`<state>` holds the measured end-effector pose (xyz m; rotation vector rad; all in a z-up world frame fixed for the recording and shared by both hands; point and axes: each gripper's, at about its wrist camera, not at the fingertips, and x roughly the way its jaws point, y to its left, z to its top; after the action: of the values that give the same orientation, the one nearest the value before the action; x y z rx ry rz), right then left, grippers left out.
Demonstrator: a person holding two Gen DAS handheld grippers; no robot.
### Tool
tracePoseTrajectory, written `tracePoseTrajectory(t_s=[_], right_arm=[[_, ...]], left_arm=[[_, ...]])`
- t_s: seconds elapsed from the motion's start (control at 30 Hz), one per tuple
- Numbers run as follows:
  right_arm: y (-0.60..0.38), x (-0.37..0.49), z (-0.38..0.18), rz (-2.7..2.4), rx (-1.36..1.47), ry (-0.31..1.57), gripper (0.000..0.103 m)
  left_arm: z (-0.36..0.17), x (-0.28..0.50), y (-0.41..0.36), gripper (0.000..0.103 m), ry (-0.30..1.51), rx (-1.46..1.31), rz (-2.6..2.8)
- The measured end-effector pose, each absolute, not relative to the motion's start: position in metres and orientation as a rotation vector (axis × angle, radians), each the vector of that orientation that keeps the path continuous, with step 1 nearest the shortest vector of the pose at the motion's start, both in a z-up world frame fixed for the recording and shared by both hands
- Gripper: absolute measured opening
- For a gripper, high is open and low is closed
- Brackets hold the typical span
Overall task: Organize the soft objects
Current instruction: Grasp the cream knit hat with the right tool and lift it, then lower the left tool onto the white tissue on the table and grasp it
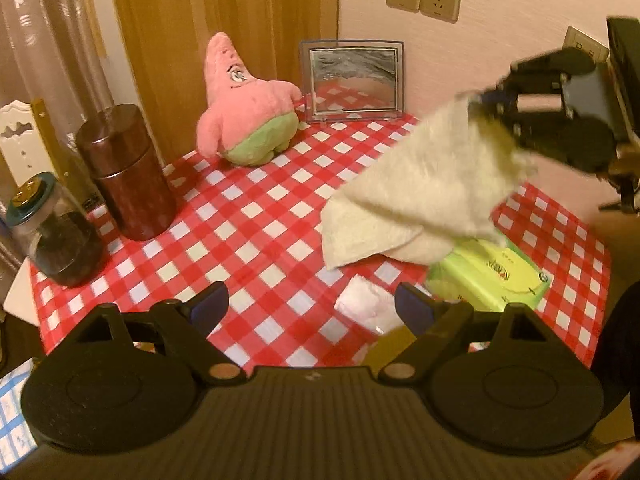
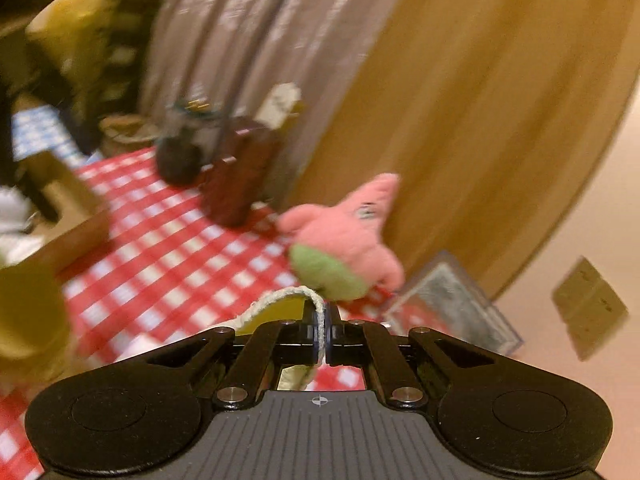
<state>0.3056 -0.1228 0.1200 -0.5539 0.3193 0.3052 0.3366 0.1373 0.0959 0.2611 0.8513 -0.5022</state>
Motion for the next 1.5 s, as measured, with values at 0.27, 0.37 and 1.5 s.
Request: tracePoseTrajectory(t_s=[0.27, 0.37, 1.5], right_arm=[[-0.140, 0.337, 0.122, 0.266, -0.532, 0.332, 0.003], [-0.139, 0.341, 0.106, 0.285, -0.561, 0.356, 0.003], [-0.185, 0.454, 0.024, 0.513, -0.249, 0.879, 0.085]], left_arm=[[0.058, 0.383, 0.110, 0.089, 0.962, 0.284, -0.586], [0.036, 0.400, 0.100, 0.088, 1.040, 0.280, -0.617], [-0.075, 0.467, 0.063, 0.083, 1.424, 0.242, -0.752]])
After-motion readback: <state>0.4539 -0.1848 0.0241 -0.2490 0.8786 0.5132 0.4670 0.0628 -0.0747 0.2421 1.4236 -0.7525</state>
